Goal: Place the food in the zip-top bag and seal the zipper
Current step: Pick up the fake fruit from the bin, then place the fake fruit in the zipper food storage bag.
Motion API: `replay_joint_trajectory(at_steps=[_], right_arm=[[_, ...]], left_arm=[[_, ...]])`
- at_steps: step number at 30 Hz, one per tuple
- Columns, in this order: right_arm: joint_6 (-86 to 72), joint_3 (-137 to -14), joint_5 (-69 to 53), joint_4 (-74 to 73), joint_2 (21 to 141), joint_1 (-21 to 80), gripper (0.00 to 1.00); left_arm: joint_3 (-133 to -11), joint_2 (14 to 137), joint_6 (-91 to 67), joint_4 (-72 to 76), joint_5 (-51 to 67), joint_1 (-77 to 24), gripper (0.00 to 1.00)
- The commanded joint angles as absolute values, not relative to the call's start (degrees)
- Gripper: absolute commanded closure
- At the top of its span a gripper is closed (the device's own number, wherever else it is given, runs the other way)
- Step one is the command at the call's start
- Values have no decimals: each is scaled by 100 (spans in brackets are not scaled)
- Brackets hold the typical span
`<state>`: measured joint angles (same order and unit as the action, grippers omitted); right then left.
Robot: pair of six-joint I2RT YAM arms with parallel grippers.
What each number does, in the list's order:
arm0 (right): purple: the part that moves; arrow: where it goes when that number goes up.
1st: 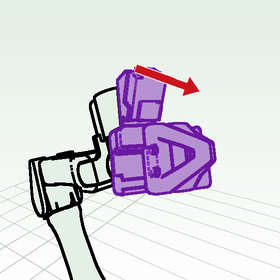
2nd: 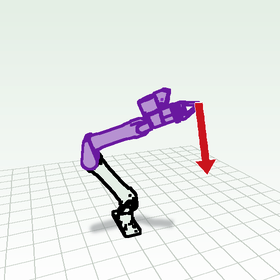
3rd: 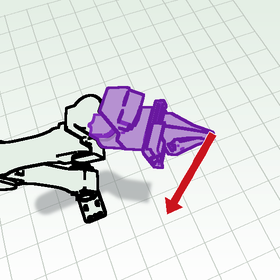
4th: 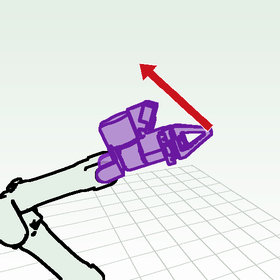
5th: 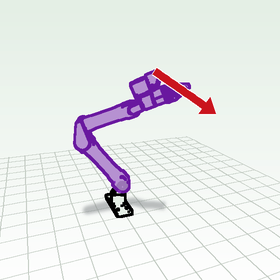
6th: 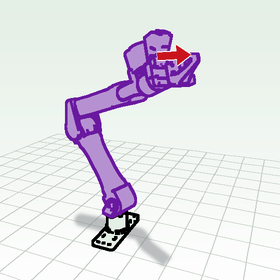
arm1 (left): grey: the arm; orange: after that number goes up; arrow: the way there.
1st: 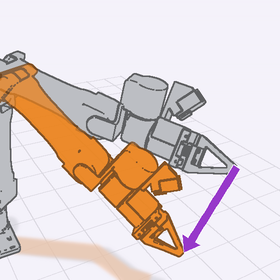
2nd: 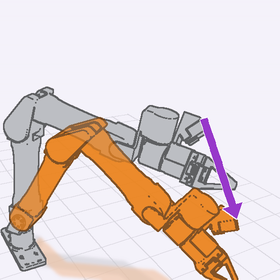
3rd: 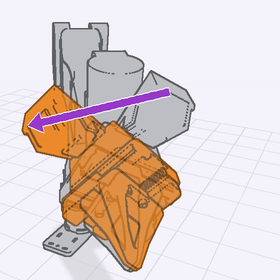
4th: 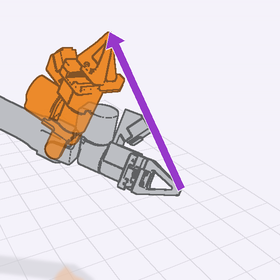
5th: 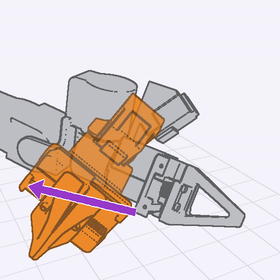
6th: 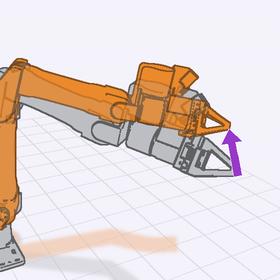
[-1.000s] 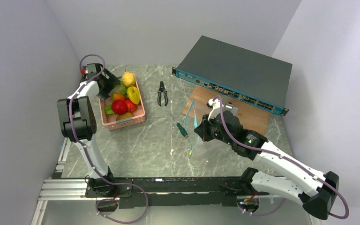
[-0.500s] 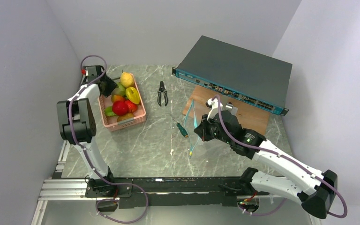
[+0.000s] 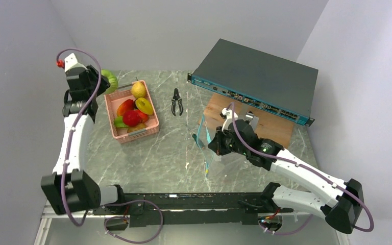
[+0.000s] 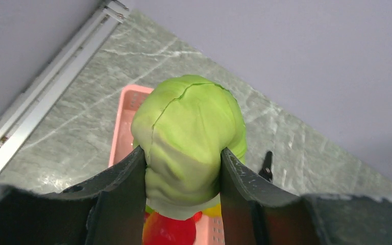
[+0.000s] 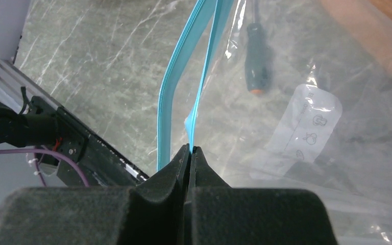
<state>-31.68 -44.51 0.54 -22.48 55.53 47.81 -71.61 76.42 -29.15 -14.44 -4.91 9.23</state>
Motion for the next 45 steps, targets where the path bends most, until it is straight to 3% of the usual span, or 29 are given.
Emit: replay_joint_trajectory(at_steps=[1, 6, 12, 20, 27, 36, 45], right_arm=[[-3461, -4539, -160, -2183, 5508, 4768, 100], [-3703, -4493, -48, -2300, 5547, 4764, 100], [-3838, -4527, 261, -2575, 5684, 4772, 100], [-4143, -4914, -41, -2382, 5902, 4779, 100], [-4446, -4980, -227, -2099, 5875, 4820, 100], [-4629, -4916, -4, -2028, 5184, 4819, 100], [-4440, -4897, -110, -1790, 5219, 4817, 100]], left_arm=[[-6368, 6915, -2767, -1213, 707, 931, 69], [-5109, 6354, -2664, 374, 3099, 474, 70], [-5018, 6182, -2097, 589, 3760, -1331, 69], [-5085, 6504, -2224, 1217, 5145, -2391, 71], [-5322, 7041, -2121, 801, 5128, -2876, 72], [-5795, 7387, -1362, -529, 4074, -3168, 75], [-6366, 7821, -648, -1744, 2853, -3856, 79]])
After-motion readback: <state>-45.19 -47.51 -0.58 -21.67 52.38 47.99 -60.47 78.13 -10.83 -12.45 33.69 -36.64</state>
